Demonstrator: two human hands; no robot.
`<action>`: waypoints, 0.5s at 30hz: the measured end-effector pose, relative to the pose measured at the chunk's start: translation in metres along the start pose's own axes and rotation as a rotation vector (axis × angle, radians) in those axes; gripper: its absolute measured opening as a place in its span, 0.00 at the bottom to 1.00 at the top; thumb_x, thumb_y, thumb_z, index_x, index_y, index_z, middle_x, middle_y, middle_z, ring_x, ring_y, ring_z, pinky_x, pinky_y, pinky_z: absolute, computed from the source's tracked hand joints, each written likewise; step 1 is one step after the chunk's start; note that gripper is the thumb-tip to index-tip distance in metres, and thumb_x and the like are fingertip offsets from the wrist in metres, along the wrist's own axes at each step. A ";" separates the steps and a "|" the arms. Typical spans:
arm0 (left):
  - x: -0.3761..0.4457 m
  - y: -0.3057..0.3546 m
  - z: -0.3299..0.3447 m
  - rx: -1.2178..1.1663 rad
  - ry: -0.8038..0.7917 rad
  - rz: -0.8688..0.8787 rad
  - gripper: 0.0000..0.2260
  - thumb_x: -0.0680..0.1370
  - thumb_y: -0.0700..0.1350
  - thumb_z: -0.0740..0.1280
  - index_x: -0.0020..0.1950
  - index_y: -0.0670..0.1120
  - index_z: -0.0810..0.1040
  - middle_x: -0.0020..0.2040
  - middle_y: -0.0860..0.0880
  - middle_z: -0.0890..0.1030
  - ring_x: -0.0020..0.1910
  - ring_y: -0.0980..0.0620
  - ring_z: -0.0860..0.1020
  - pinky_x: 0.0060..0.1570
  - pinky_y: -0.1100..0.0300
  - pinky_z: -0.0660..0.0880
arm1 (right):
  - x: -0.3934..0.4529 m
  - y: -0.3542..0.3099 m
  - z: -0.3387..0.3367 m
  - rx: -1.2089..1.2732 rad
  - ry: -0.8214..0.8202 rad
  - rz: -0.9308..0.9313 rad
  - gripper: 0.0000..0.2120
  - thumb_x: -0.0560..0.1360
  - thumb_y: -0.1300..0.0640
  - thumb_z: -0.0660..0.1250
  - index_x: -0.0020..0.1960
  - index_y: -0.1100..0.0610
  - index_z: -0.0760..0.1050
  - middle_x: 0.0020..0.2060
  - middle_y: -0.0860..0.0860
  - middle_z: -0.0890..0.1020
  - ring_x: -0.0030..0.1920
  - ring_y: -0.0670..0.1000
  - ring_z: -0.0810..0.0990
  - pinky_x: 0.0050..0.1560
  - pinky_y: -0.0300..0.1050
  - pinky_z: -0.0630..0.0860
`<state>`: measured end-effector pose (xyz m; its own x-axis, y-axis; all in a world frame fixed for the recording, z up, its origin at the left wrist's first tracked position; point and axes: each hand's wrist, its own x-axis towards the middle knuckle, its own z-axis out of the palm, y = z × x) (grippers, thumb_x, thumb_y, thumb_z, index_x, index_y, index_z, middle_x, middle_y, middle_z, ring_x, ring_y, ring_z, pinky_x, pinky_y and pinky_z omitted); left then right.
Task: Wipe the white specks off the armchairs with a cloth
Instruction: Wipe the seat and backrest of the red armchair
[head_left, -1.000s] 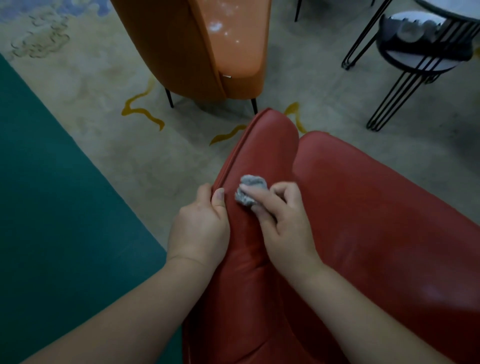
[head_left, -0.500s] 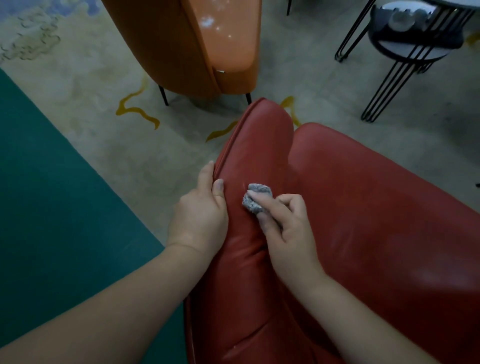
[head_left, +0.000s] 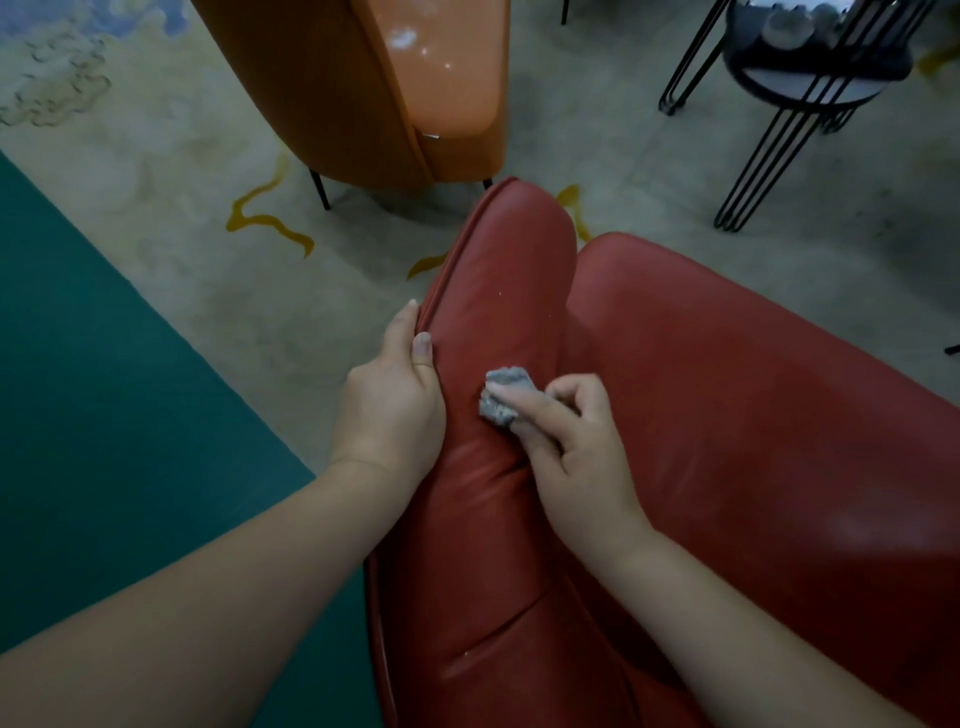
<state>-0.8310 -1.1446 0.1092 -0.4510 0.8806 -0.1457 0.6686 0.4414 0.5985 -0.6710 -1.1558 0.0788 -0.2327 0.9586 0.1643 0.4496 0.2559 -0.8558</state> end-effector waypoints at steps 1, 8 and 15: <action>0.000 0.000 0.000 -0.002 -0.002 -0.003 0.20 0.83 0.54 0.50 0.75 0.58 0.62 0.54 0.43 0.81 0.43 0.49 0.74 0.46 0.60 0.64 | 0.014 -0.001 0.004 -0.023 0.029 0.013 0.17 0.75 0.62 0.66 0.60 0.48 0.79 0.45 0.51 0.68 0.45 0.48 0.70 0.53 0.34 0.69; -0.001 -0.001 0.000 0.000 -0.006 0.001 0.19 0.83 0.53 0.51 0.75 0.57 0.63 0.57 0.41 0.80 0.54 0.41 0.77 0.47 0.60 0.64 | 0.082 -0.014 0.019 -0.019 0.073 0.019 0.15 0.76 0.62 0.66 0.61 0.50 0.79 0.47 0.54 0.69 0.48 0.54 0.73 0.59 0.46 0.72; 0.001 -0.002 0.001 0.013 -0.004 0.017 0.19 0.83 0.53 0.51 0.75 0.56 0.64 0.55 0.41 0.81 0.53 0.41 0.78 0.46 0.61 0.63 | 0.015 -0.004 0.012 0.029 0.072 0.006 0.17 0.76 0.60 0.65 0.62 0.48 0.78 0.45 0.51 0.68 0.45 0.48 0.71 0.52 0.35 0.70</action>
<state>-0.8324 -1.1448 0.1074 -0.4370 0.8887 -0.1384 0.6838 0.4282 0.5908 -0.6865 -1.1440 0.0784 -0.1670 0.9669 0.1931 0.4252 0.2473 -0.8707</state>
